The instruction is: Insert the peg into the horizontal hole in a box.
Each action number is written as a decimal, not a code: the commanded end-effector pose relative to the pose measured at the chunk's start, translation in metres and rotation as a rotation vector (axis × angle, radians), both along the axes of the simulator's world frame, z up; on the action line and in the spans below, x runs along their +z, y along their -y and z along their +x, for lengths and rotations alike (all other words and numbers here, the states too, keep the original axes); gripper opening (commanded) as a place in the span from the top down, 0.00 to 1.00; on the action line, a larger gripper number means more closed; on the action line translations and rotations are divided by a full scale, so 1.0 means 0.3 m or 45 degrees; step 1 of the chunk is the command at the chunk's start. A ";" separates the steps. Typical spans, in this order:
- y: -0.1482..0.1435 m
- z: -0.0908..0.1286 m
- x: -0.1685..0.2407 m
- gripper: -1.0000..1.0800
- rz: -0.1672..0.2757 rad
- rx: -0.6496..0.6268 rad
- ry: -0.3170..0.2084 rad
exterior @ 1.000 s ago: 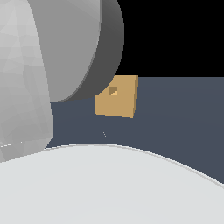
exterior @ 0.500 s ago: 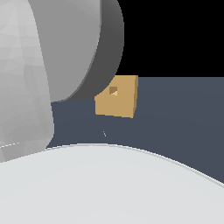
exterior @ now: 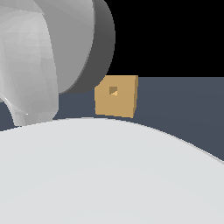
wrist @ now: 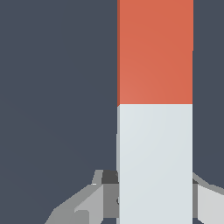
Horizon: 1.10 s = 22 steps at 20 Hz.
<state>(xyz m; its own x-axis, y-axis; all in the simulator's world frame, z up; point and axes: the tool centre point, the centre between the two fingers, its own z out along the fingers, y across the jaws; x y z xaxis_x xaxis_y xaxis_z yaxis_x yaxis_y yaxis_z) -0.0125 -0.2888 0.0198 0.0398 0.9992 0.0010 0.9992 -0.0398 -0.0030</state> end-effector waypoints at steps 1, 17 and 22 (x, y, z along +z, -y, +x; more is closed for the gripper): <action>-0.035 -0.004 0.014 1.00 -0.001 -0.008 0.003; -0.511 -0.087 0.149 1.00 -0.001 -0.131 0.004; -0.689 -0.102 0.199 1.00 -0.001 -0.177 0.004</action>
<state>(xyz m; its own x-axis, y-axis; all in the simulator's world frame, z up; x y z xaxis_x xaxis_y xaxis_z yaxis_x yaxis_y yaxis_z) -0.0422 -0.0982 0.0741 0.1662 0.9861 0.0006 0.9861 -0.1662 -0.0024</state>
